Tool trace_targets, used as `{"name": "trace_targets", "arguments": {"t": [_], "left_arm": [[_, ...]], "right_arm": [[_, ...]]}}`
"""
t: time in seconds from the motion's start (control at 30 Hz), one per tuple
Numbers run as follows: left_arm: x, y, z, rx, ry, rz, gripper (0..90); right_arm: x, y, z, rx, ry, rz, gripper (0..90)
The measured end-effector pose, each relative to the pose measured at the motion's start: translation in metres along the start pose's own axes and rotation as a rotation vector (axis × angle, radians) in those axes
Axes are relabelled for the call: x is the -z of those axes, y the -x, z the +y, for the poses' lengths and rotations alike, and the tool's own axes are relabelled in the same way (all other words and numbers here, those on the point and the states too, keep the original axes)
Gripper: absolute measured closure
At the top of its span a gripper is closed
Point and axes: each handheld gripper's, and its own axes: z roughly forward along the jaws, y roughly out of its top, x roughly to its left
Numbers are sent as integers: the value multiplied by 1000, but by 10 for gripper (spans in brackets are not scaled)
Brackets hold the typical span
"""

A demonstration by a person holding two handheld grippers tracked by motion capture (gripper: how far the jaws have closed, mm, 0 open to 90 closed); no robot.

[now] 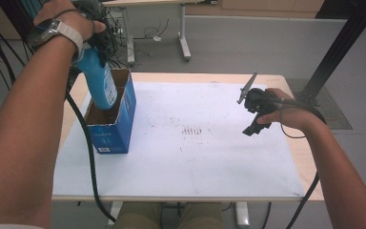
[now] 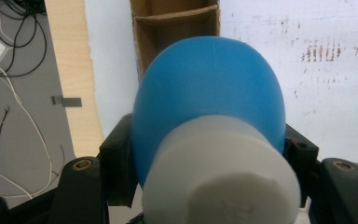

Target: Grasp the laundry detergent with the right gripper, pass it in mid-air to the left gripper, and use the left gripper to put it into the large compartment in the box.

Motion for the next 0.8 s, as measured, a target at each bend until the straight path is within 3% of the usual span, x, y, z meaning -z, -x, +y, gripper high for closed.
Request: {"name": "trace_targets", "arguments": {"t": [0.8], "left_arm": [[-41,-8,7,-7,-3,1,376]], "right_arm": [[-6,1,1,-12,-13,8,107]]}}
